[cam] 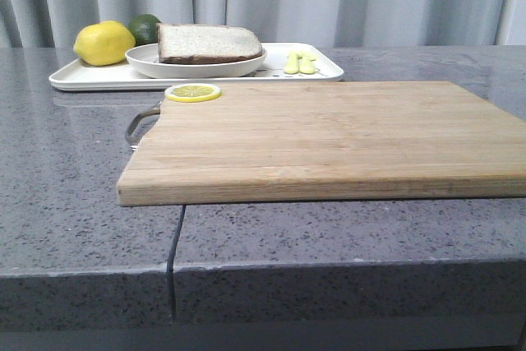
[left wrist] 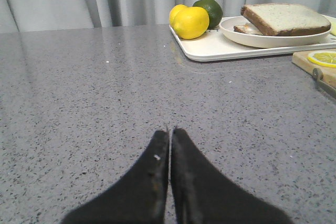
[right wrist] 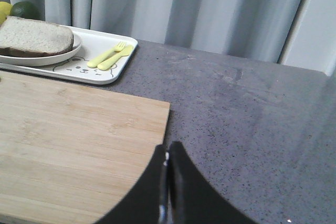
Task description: Place bread and move sandwich to tray
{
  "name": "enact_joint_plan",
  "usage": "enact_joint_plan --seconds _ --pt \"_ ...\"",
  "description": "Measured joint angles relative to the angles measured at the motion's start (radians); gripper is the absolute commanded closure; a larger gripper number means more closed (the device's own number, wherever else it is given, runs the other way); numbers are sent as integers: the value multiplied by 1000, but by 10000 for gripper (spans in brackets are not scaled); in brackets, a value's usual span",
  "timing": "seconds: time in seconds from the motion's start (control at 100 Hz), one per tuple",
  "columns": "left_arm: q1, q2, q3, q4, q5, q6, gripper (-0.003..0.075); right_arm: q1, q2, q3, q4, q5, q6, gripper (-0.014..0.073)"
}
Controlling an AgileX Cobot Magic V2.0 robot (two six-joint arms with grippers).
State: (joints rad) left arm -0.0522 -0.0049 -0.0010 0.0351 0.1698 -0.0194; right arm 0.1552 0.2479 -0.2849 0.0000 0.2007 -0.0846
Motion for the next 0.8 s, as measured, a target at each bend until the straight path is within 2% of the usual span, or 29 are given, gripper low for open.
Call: enact_joint_plan --seconds 0.36,0.8 --pt "0 0 0 0 0 0 739 0 -246 218 -16 -42 0 661" --pt "0 0 0 0 0 0 740 -23 -258 312 -18 -126 42 661"
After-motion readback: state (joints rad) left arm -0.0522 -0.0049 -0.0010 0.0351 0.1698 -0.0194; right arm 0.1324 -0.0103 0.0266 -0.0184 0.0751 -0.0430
